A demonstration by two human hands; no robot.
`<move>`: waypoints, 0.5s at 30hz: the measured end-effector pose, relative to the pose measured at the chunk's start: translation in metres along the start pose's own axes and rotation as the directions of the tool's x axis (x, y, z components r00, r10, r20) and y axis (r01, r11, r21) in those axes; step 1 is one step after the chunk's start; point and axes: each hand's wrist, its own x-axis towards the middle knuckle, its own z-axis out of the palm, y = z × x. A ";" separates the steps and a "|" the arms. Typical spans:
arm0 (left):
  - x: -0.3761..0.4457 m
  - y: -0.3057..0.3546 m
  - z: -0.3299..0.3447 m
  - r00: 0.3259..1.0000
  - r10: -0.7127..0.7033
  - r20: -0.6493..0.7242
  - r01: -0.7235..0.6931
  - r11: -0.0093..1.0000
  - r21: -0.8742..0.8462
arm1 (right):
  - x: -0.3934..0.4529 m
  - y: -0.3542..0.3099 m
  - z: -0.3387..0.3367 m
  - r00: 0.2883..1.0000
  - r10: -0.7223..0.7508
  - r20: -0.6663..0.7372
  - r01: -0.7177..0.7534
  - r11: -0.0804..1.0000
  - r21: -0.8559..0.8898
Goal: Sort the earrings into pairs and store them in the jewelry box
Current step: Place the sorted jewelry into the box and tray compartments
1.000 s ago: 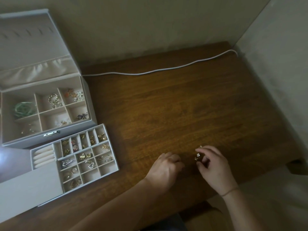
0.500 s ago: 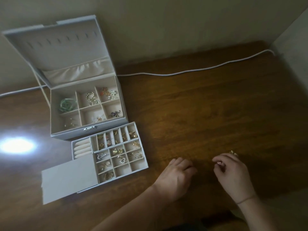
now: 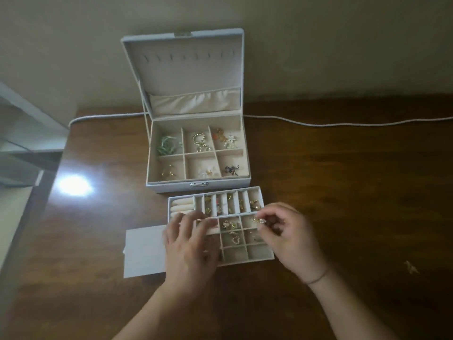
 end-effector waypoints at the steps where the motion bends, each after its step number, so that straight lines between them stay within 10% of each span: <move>1: 0.001 -0.011 -0.004 0.995 -0.098 -0.004 0.098 0.995 0.037 | 0.011 -0.008 0.015 0.999 -0.039 0.030 0.039 0.999 -0.009; 15: -0.001 -0.038 -0.004 0.960 -0.266 0.091 0.253 0.958 0.132 | 0.074 -0.035 0.111 0.971 -0.080 0.223 0.143 0.949 -0.280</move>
